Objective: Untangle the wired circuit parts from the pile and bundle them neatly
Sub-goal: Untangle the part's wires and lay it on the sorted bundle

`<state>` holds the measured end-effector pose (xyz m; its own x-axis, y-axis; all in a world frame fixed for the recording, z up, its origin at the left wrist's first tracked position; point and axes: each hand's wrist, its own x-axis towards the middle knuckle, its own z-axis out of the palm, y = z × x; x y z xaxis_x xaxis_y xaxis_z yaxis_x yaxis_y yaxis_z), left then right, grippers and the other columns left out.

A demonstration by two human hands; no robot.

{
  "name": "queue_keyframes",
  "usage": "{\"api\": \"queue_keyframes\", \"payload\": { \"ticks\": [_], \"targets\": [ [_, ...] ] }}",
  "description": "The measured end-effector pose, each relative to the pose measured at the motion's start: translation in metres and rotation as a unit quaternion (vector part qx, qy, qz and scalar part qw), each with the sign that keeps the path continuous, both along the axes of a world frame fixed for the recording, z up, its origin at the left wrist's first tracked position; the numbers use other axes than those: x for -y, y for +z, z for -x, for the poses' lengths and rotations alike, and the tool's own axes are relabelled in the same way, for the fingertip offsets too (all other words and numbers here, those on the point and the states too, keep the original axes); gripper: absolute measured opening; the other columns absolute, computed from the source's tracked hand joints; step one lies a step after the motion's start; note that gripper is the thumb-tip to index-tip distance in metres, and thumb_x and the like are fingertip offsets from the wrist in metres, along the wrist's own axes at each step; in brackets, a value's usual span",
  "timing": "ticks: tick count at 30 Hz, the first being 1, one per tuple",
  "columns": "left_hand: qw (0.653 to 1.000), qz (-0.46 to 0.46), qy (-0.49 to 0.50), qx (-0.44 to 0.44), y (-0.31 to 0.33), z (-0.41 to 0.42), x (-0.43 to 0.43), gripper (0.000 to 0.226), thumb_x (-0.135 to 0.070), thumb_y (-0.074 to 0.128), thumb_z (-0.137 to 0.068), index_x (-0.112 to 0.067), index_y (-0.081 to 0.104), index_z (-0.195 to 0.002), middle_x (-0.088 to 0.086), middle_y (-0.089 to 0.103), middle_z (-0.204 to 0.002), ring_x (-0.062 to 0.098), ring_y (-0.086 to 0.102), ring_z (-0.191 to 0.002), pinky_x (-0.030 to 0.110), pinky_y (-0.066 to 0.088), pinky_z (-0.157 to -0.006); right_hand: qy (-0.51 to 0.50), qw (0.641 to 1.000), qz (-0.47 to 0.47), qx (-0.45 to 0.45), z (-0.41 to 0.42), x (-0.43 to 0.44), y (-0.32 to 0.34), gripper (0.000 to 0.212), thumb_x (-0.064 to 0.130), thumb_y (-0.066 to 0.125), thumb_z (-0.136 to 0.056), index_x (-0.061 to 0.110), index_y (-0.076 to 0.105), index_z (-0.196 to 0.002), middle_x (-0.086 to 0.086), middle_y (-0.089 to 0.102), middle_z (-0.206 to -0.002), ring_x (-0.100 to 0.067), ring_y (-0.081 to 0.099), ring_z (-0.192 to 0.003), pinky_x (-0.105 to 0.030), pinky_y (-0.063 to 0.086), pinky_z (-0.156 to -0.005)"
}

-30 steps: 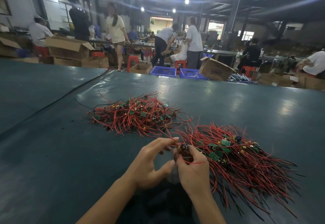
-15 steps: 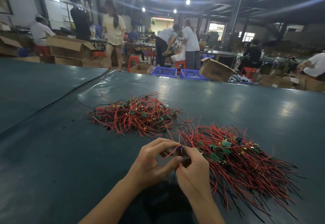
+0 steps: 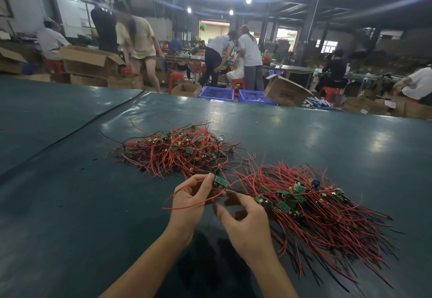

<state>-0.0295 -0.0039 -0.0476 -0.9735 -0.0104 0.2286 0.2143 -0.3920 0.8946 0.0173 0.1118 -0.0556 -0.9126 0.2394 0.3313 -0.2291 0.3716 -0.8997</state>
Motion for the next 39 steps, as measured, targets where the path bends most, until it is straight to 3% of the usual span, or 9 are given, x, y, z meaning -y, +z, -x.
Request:
{"api": "queue_keyframes", "payload": {
  "ticks": [5, 9, 14, 21, 26, 29, 31, 35, 39],
  "targets": [
    [0.998, 0.067, -0.014, -0.014, 0.001, -0.004, -0.005, 0.015, -0.009, 0.064, -0.089, -0.007, 0.070, -0.076, 0.004, 0.071, -0.069, 0.011, 0.067, -0.064, 0.018, 0.052, -0.058, 0.013, 0.999, 0.051, 0.000, 0.001, 0.002, 0.003, 0.030, 0.025, 0.080, -0.081, 0.020, 0.069, -0.108, 0.005, 0.068, -0.093, -0.007, 0.064, -0.088, -0.020, 0.052, -0.076],
    [0.997, 0.063, -0.034, -0.003, 0.006, -0.006, -0.006, 0.013, -0.003, 0.060, -0.090, 0.002, 0.068, -0.080, 0.007, 0.070, -0.070, 0.013, 0.065, -0.064, 0.020, 0.054, -0.058, 0.009, 0.983, 0.184, -0.010, -0.001, 0.002, 0.010, 0.037, 0.040, 0.078, -0.069, 0.026, 0.071, -0.103, 0.011, 0.061, -0.076, -0.001, 0.056, -0.069, -0.019, 0.049, -0.063],
    [0.991, 0.130, -0.034, -0.008, 0.005, -0.011, -0.005, 0.015, -0.009, 0.062, -0.091, -0.005, 0.070, -0.079, 0.004, 0.069, -0.066, 0.014, 0.066, -0.063, 0.022, 0.053, -0.063, -0.003, 0.949, 0.316, -0.008, -0.004, 0.002, 0.017, 0.020, 0.038, 0.077, -0.068, 0.030, 0.077, -0.086, 0.009, 0.060, -0.064, -0.002, 0.050, -0.052, -0.018, 0.042, -0.043],
    [0.983, 0.171, -0.051, -0.037, 0.005, -0.014, -0.006, 0.014, -0.012, 0.062, -0.092, -0.006, 0.070, -0.083, 0.004, 0.071, -0.070, 0.016, 0.067, -0.063, 0.023, 0.053, -0.062, 0.003, 0.872, 0.488, 0.024, -0.005, -0.006, 0.025, 0.012, 0.023, 0.073, -0.072, 0.015, 0.073, -0.082, 0.004, 0.057, -0.060, -0.004, 0.045, -0.043, -0.017, 0.038, -0.038],
    [0.989, 0.083, -0.120, 0.024, 0.007, -0.015, -0.005, 0.010, -0.023, 0.070, -0.081, -0.015, 0.075, -0.085, 0.008, 0.069, -0.077, 0.016, 0.066, -0.067, 0.023, 0.054, -0.063, 0.015, 0.876, 0.482, 0.031, -0.006, -0.007, 0.028, 0.010, 0.020, 0.074, -0.072, 0.018, 0.064, -0.074, 0.001, 0.059, -0.060, -0.008, 0.048, -0.044, -0.019, 0.040, -0.038],
    [0.973, -0.002, -0.226, 0.052, 0.008, -0.015, -0.002, 0.035, -0.023, 0.081, -0.074, -0.019, 0.074, -0.107, 0.008, 0.066, -0.085, 0.016, 0.063, -0.072, 0.024, 0.052, -0.065, 0.036, 0.869, 0.492, 0.044, -0.007, -0.005, 0.028, 0.012, 0.020, 0.074, -0.071, 0.015, 0.064, -0.076, -0.004, 0.067, -0.065, -0.011, 0.060, -0.047, -0.020, 0.047, -0.039],
    [0.967, 0.015, -0.251, 0.026, 0.008, -0.014, 0.001, 0.050, -0.022, 0.080, -0.067, -0.024, 0.069, -0.116, 0.012, 0.066, -0.096, 0.023, 0.063, -0.085, 0.031, 0.052, -0.075, 0.036, 0.875, 0.480, 0.047, -0.008, -0.005, 0.028, 0.009, 0.020, 0.073, -0.074, 0.017, 0.065, -0.071, -0.004, 0.066, -0.063, -0.011, 0.061, -0.047, -0.021, 0.048, -0.040],
    [0.977, 0.110, -0.178, -0.035, 0.008, -0.017, -0.001, 0.045, -0.035, 0.080, -0.066, -0.034, 0.070, -0.109, -0.004, 0.068, -0.090, 0.012, 0.064, -0.082, 0.026, 0.053, -0.075, 0.005, 0.896, 0.441, 0.056, -0.007, -0.004, 0.025, 0.016, 0.016, 0.072, -0.082, 0.017, 0.056, -0.080, 0.000, 0.057, -0.057, -0.009, 0.052, -0.045, -0.022, 0.044, -0.039],
    [0.988, 0.077, -0.121, -0.056, 0.008, -0.018, -0.007, 0.044, -0.023, 0.077, -0.076, -0.042, 0.067, -0.114, -0.002, 0.057, -0.075, 0.007, 0.056, -0.066, 0.021, 0.050, -0.066, 0.006, 0.888, 0.455, 0.064, -0.007, -0.002, 0.026, 0.023, 0.012, 0.073, -0.083, 0.019, 0.052, -0.076, -0.002, 0.055, -0.059, -0.010, 0.047, -0.044, -0.022, 0.041, -0.039]
  ]
}}
